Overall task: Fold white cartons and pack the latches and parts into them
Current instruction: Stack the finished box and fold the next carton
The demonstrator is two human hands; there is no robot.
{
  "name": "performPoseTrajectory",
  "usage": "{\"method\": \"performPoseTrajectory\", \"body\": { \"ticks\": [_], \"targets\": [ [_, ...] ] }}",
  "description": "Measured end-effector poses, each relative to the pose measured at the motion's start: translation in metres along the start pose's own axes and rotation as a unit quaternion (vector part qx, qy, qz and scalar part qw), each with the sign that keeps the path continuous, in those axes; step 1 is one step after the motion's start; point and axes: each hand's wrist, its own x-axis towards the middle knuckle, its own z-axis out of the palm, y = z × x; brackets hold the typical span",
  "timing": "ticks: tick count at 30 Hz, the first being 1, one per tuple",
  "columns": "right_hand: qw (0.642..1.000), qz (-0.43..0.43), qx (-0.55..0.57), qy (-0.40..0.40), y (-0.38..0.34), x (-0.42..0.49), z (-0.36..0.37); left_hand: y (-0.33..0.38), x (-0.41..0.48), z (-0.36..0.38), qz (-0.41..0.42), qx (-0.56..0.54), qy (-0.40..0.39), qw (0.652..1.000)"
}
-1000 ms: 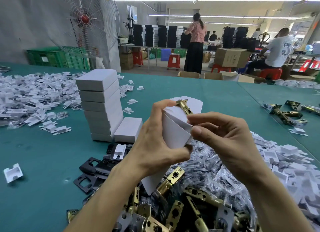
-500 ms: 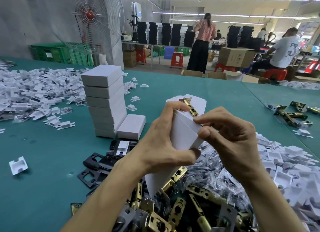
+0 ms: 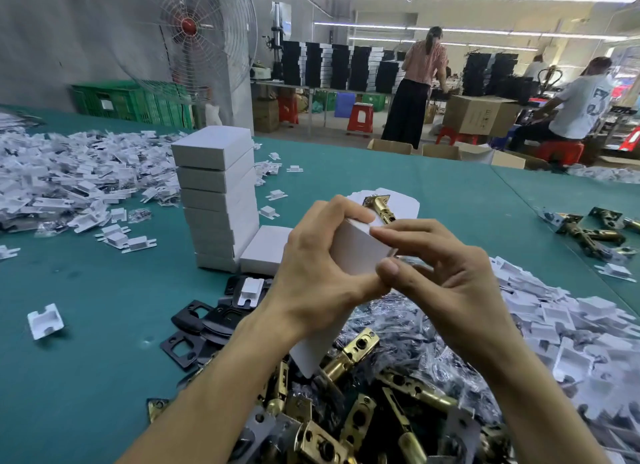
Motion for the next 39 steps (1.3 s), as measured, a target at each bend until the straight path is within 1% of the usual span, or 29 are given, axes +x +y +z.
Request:
{"method": "performPoseTrajectory", "body": {
  "ticks": [2, 3, 7, 10, 13, 15, 16, 18, 20, 22, 24, 25, 26, 27, 28, 29, 30, 31, 32, 33, 34, 36, 38, 39],
  "targets": [
    [0.999, 0.029, 0.012, -0.008, -0.001, 0.000, 0.003, -0.002, 0.000, 0.001, -0.003, 0.031, 0.018, 0.999],
    [0.999, 0.040, 0.014, 0.000, -0.001, 0.000, 0.004, -0.003, 0.000, 0.001, -0.005, 0.046, 0.022, 0.999],
    [0.998, 0.037, 0.004, 0.041, -0.001, 0.000, 0.007, -0.005, 0.000, 0.001, 0.007, 0.077, 0.010, 0.997],
    [0.998, 0.026, -0.011, 0.063, 0.000, 0.001, 0.003, -0.005, 0.001, -0.003, 0.022, 0.036, -0.027, 0.999],
    [0.995, 0.033, 0.029, 0.093, -0.001, 0.003, 0.001, -0.005, 0.003, -0.007, -0.015, -0.044, -0.033, 0.998],
    [0.995, 0.040, 0.047, 0.078, 0.000, 0.003, -0.001, -0.006, 0.006, -0.010, -0.042, -0.068, -0.015, 0.997],
    [0.996, 0.045, 0.042, 0.057, 0.000, 0.003, -0.002, -0.007, 0.007, -0.011, -0.043, -0.077, -0.013, 0.996],
    [0.997, 0.067, 0.027, 0.008, 0.003, 0.002, -0.004, -0.009, 0.008, -0.013, -0.032, -0.080, -0.025, 0.996],
    [0.996, 0.090, 0.011, -0.006, 0.004, 0.002, -0.005, -0.010, 0.008, -0.013, -0.017, -0.055, -0.042, 0.997],
    [0.996, 0.087, -0.016, 0.025, 0.005, 0.003, -0.006, -0.010, 0.007, -0.009, -0.004, -0.004, -0.042, 0.999],
    [0.993, 0.065, -0.054, 0.084, 0.002, 0.004, -0.007, -0.010, 0.006, -0.006, -0.002, 0.069, -0.001, 0.998],
    [0.991, 0.050, -0.058, 0.113, 0.001, 0.004, -0.008, -0.008, 0.006, -0.005, -0.020, 0.072, 0.032, 0.997],
    [0.989, 0.032, -0.048, 0.138, -0.001, 0.004, -0.008, -0.005, 0.006, -0.005, -0.056, 0.044, 0.065, 0.995],
    [0.988, 0.010, -0.030, 0.152, -0.003, 0.005, -0.008, -0.002, 0.007, -0.006, -0.110, -0.014, 0.091, 0.990],
    [0.988, -0.013, -0.016, 0.153, -0.005, 0.004, -0.007, 0.001, 0.008, -0.008, -0.176, -0.095, 0.097, 0.975],
    [0.989, -0.034, -0.014, 0.143, -0.005, 0.004, -0.006, 0.002, 0.010, -0.009, -0.250, -0.188, 0.074, 0.947],
    [0.991, -0.048, -0.024, 0.125, -0.004, 0.003, -0.004, 0.003, 0.012, -0.010, -0.310, -0.284, 0.024, 0.907],
    [0.992, -0.054, -0.042, 0.102, -0.003, 0.002, -0.001, 0.003, 0.013, -0.012, -0.349, -0.373, -0.038, 0.859],
    [0.994, -0.051, -0.064, 0.076, -0.001, 0.002, 0.002, 0.003, 0.012, -0.012, -0.368, -0.440, -0.094, 0.814],
    [0.994, -0.043, -0.085, 0.048, 0.000, 0.001, 0.004, 0.004, 0.010, -0.013, -0.369, -0.491, -0.131, 0.778],
    [0.994, -0.037, -0.104, 0.021, 0.000, 0.001, 0.006, 0.004, 0.009, -0.012, -0.363, -0.521, -0.140, 0.760],
    [0.989, -0.026, -0.141, -0.029, 0.000, -0.001, 0.008, 0.005, 0.009, -0.009, -0.359, -0.535, -0.108, 0.757],
    [0.985, 0.007, -0.161, -0.067, -0.002, -0.002, 0.007, 0.005, 0.008, -0.008, -0.357, -0.511, -0.068, 0.779],
    [0.985, 0.033, -0.154, -0.070, -0.003, -0.002, 0.008, 0.005, 0.008, -0.007, -0.353, -0.492, -0.065, 0.793]
  ]
}}
